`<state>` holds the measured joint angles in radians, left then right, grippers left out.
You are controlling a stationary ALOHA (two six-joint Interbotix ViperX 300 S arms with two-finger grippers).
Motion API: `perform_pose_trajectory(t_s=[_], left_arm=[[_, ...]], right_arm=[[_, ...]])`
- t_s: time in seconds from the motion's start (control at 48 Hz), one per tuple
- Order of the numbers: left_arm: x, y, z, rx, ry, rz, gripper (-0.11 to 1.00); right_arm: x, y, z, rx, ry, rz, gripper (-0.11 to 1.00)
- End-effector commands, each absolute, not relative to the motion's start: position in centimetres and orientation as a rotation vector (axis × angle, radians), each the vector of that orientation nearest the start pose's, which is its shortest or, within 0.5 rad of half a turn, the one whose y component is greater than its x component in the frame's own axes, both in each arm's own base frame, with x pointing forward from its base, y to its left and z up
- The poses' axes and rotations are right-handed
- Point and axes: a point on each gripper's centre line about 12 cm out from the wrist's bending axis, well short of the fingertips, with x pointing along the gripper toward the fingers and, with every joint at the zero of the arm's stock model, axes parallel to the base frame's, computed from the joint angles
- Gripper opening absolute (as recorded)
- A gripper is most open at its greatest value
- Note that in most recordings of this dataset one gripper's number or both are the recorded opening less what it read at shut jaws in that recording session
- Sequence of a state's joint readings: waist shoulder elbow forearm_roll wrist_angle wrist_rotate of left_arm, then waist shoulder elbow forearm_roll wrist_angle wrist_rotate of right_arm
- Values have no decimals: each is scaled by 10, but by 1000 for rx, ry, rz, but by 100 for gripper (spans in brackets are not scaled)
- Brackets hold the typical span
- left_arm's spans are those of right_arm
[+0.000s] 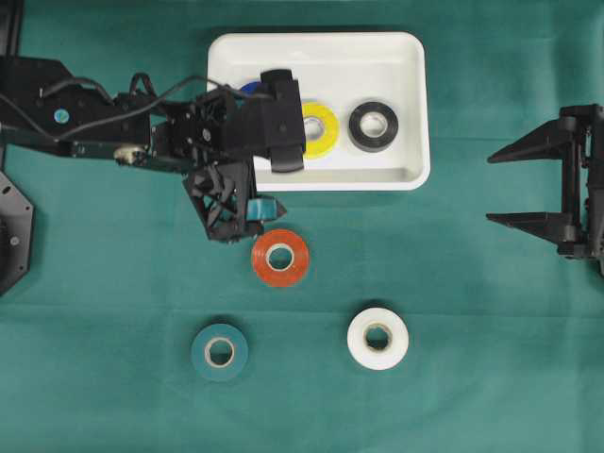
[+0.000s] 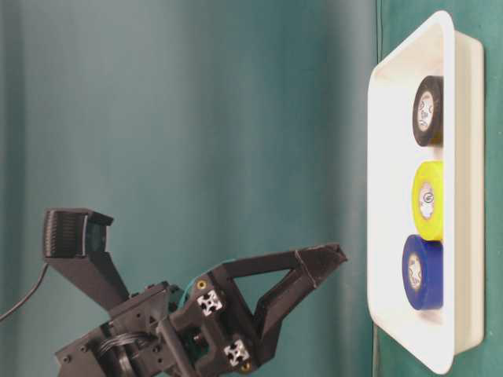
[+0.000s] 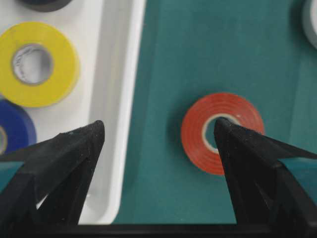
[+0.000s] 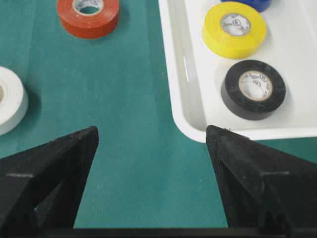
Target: Pick up the tape from a random location and place it into the white case.
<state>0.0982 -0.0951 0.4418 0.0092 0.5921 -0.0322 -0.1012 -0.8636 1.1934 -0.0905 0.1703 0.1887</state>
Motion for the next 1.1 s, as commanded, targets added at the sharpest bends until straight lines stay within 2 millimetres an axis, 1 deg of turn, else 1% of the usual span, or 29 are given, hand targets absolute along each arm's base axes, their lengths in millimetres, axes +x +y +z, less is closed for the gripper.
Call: perform_pose_trajectory(t_s=[0.0,0.083,0.229,0.375,0.667,1.083], left_arm=[[378,37,250,-64,893,107,85],[374,37,254,-63,883,106,85],[360,34,263,-60,856,102,85],[342,32,274,-55,810,99,85],[305,28,284,-50,690,98,85],[261,24,300,-38,504,96,85]], right_arm=[[202,-23,223,120,470,-140,83],[202,-23,223,124,470,-141,83],[201,-23,223,124,468,-141,83],[202,-23,224,124,465,-140,83],[202,-23,225,124,462,-140,83],[203,-23,230,118,450,-139,83]])
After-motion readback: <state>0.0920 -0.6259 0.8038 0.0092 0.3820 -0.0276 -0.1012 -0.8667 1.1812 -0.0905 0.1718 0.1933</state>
